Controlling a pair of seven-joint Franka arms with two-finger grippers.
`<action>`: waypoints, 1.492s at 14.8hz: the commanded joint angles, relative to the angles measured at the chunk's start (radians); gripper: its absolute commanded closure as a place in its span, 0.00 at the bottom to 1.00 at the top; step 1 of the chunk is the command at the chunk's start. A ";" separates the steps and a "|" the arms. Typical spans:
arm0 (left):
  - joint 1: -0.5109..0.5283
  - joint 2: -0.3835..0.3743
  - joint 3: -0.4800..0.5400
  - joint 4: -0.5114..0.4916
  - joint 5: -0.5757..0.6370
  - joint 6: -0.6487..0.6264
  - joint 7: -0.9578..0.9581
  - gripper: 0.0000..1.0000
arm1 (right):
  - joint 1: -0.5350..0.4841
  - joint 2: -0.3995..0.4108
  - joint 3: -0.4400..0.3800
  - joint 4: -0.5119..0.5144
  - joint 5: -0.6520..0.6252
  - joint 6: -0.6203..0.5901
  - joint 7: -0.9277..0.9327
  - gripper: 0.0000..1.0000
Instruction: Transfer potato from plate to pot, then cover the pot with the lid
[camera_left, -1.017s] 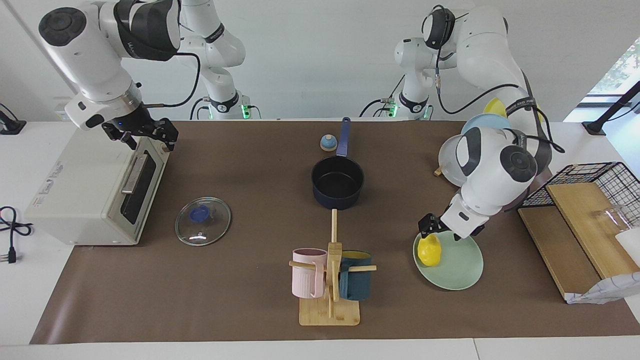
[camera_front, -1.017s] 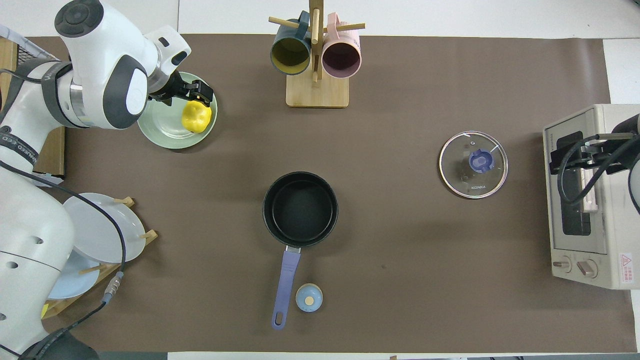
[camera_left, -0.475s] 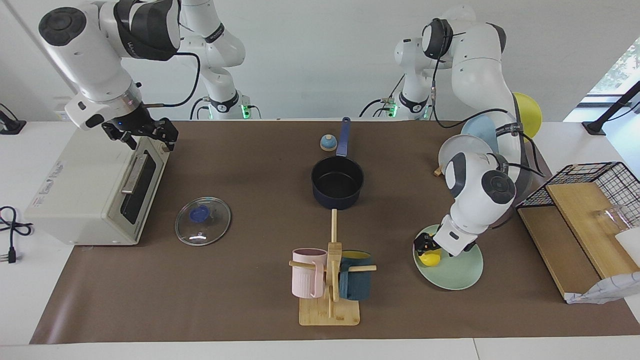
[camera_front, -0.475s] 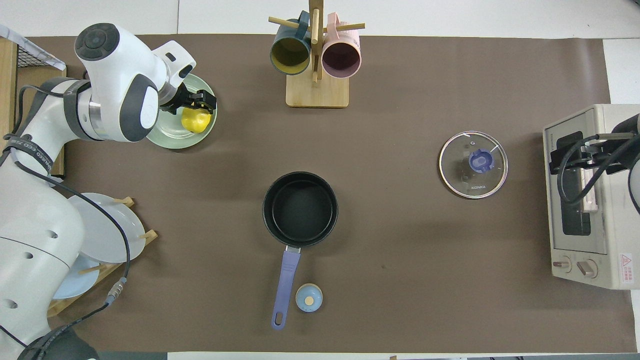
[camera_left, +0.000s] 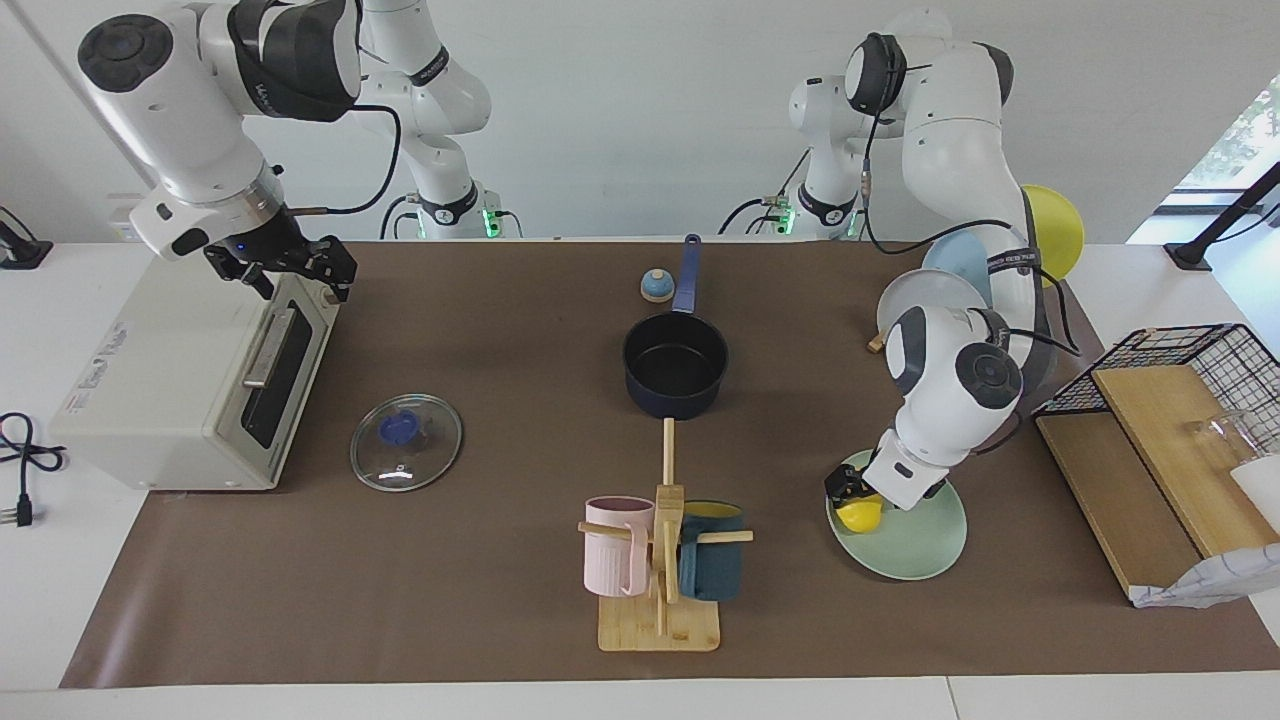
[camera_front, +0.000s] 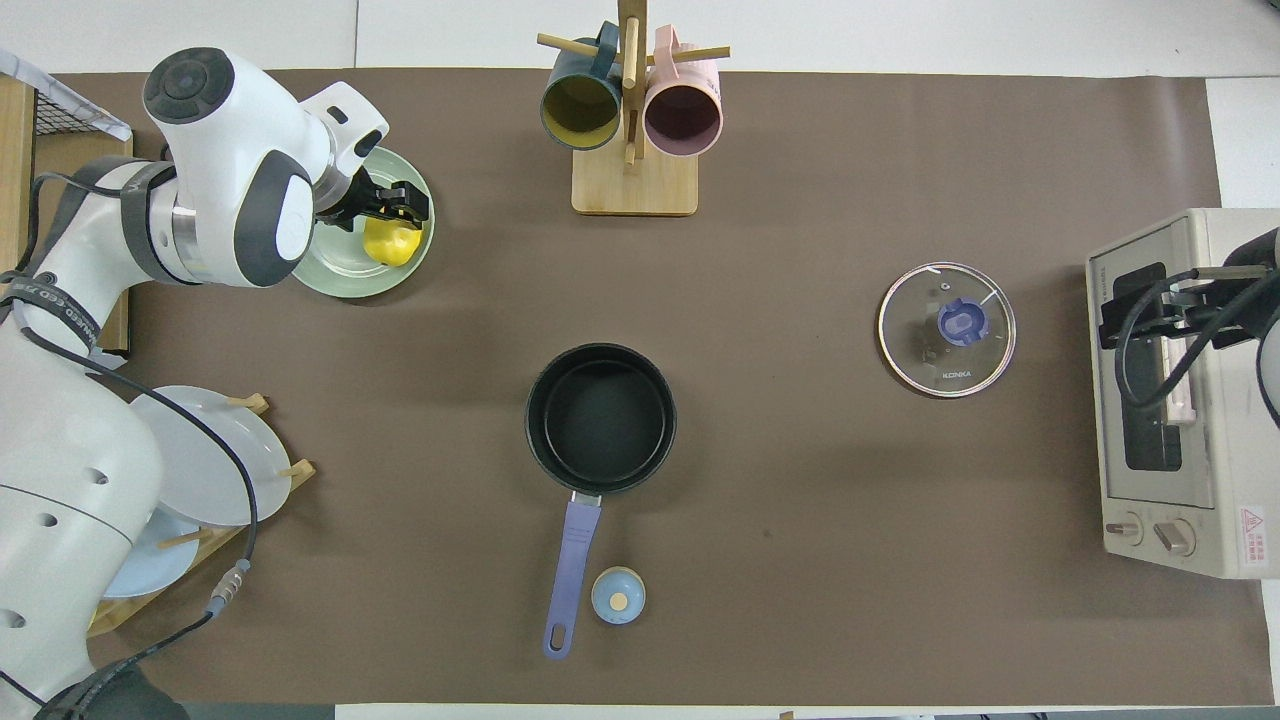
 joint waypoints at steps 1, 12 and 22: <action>-0.007 -0.031 0.007 -0.048 0.014 0.006 -0.018 0.51 | -0.014 -0.018 0.006 0.006 0.023 -0.008 0.010 0.00; -0.031 -0.216 -0.003 0.058 0.002 -0.239 -0.144 1.00 | 0.031 -0.044 0.015 -0.064 0.042 0.088 -0.085 0.00; -0.365 -0.537 -0.005 -0.428 0.000 -0.087 -0.573 1.00 | 0.059 0.163 0.024 -0.139 0.046 0.378 -0.130 0.00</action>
